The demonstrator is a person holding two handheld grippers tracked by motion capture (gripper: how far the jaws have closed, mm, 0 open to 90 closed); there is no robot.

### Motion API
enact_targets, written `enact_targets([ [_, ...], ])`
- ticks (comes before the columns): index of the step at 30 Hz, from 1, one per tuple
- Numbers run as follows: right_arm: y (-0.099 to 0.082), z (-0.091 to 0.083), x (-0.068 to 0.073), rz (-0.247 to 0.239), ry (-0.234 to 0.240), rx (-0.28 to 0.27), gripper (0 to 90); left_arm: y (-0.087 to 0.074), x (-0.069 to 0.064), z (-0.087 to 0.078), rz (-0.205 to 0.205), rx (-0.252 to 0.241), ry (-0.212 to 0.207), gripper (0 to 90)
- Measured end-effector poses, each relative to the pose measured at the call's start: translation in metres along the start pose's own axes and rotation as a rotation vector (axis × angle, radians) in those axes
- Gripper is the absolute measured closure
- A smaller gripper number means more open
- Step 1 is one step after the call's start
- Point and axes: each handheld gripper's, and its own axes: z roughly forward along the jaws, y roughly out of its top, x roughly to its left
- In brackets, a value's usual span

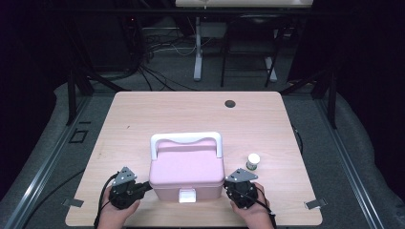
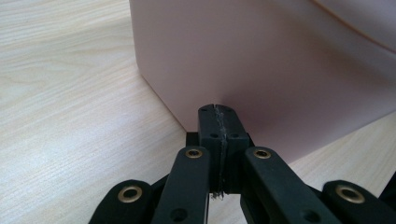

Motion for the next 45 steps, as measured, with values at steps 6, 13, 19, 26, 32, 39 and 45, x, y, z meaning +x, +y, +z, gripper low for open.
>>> enact_targets([
  [6,-0.002,-0.003,0.001,-0.004,0.005,0.004,90.0,-0.001,-0.002,-0.002,0.006,0.007,-0.005,90.0],
  [13,-0.005,-0.006,0.003,-0.001,0.013,0.005,90.0,-0.002,-0.004,-0.003,0.008,0.007,-0.004,90.0],
  [19,-0.007,-0.009,0.005,0.004,0.020,0.008,90.0,-0.003,-0.005,-0.004,0.009,0.011,-0.007,90.0],
  [26,-0.010,-0.012,0.007,0.000,0.027,0.010,90.0,-0.003,-0.005,-0.004,0.010,0.012,-0.008,90.0],
  [32,-0.010,-0.011,0.004,0.006,0.043,0.003,90.0,-0.003,-0.004,-0.004,0.004,0.013,-0.015,90.0],
  [39,-0.010,-0.011,-0.005,0.036,0.059,-0.017,81.5,-0.001,0.000,-0.003,-0.012,0.022,-0.008,83.5],
  [45,-0.009,-0.011,-0.010,0.043,0.035,-0.037,75.9,0.000,0.004,-0.004,-0.031,0.013,-0.011,78.5],
])
